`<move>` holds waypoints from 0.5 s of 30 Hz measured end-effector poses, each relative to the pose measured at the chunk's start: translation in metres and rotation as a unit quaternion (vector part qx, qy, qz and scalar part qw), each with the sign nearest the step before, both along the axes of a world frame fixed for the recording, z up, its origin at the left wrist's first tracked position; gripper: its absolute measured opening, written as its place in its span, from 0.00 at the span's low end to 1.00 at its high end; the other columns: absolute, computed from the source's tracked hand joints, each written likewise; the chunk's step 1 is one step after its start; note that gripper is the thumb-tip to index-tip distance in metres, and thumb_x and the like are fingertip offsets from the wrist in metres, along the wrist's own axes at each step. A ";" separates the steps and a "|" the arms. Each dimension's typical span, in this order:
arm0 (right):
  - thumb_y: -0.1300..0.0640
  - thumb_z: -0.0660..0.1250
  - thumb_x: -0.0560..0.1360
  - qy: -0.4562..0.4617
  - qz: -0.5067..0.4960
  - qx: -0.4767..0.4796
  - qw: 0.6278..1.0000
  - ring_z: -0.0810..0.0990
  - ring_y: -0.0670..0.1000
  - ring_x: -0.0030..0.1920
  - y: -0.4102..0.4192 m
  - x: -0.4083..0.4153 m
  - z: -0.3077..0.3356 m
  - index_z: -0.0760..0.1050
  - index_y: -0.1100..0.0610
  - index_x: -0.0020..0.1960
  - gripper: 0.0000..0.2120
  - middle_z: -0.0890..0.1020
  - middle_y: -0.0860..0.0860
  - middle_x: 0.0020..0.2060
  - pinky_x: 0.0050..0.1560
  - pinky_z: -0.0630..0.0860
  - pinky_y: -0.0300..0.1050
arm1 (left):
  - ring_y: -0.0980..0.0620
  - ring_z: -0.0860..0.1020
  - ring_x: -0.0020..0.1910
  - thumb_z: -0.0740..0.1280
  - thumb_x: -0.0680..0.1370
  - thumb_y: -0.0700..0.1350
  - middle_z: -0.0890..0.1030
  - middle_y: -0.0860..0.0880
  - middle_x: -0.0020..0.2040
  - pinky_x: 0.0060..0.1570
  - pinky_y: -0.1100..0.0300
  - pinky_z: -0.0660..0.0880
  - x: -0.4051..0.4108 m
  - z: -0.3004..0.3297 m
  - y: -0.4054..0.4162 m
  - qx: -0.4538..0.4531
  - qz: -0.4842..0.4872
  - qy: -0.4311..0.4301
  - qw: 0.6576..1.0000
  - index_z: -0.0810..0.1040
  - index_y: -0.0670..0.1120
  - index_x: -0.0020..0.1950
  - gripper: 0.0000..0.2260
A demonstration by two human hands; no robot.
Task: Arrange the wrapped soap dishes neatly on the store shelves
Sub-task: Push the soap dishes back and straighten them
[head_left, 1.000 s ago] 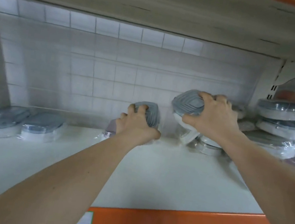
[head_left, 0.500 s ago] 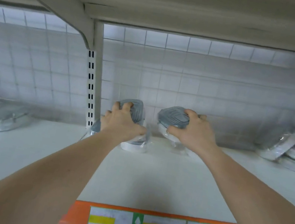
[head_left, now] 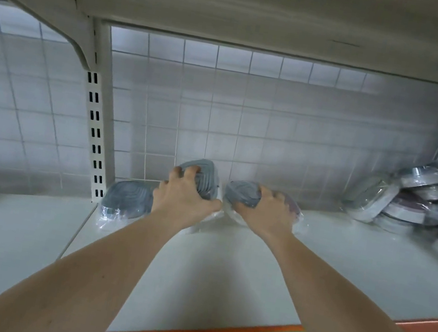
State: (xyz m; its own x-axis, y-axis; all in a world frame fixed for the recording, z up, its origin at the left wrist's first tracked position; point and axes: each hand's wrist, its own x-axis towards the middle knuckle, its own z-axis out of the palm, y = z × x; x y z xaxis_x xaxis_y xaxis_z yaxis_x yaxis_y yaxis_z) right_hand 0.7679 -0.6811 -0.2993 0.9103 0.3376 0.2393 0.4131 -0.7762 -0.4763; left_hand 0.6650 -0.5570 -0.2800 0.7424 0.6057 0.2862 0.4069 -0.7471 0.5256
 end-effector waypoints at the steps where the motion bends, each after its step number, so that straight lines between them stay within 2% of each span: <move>1: 0.34 0.63 0.71 -0.004 -0.001 -0.007 1.000 0.66 0.60 0.67 -0.002 0.004 -0.001 0.60 0.52 0.73 0.38 0.68 0.58 0.66 0.65 0.62 0.54 | 0.40 0.68 0.66 0.69 0.68 0.58 0.62 0.47 0.71 0.66 0.48 0.65 0.005 -0.001 -0.004 0.000 -0.004 -0.003 1.000 0.60 0.52 0.73 0.36; 4: 0.33 0.62 0.70 -0.007 -0.008 -0.013 1.000 0.65 0.60 0.68 -0.009 0.018 -0.006 0.58 0.51 0.74 0.39 0.68 0.58 0.67 0.68 0.62 0.54 | 0.41 0.68 0.66 0.69 0.68 0.58 0.62 0.47 0.71 0.65 0.50 0.64 0.023 -0.007 -0.017 0.007 -0.021 0.000 1.000 0.60 0.52 0.72 0.35; 10: 0.34 0.63 0.70 -0.021 -0.018 -0.008 1.000 0.70 0.61 0.63 -0.025 0.045 -0.001 0.61 0.52 0.73 0.37 0.71 0.60 0.62 0.63 0.65 0.52 | 0.41 0.70 0.62 0.66 0.69 0.61 0.66 0.46 0.67 0.61 0.50 0.66 0.058 -0.015 -0.036 0.070 -0.009 0.014 0.997 0.64 0.51 0.69 0.31; 15: 0.36 0.64 0.69 0.017 0.012 0.106 0.994 0.74 0.59 0.60 -0.010 0.045 -0.001 0.68 0.52 0.67 0.32 0.76 0.58 0.57 0.57 0.70 0.49 | 0.38 0.70 0.59 0.65 0.70 0.63 0.67 0.44 0.65 0.58 0.49 0.65 0.062 -0.003 -0.023 0.120 0.073 -0.007 0.990 0.65 0.50 0.67 0.31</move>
State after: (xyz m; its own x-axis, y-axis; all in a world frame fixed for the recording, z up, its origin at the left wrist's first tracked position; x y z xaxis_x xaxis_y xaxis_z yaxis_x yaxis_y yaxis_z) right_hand 0.8131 -0.6907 -0.3003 0.9116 0.3037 0.2770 0.4107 -0.6467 -0.6427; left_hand 0.7266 -0.5796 -0.2833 0.6464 0.6198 0.4450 0.5135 -0.7847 0.3471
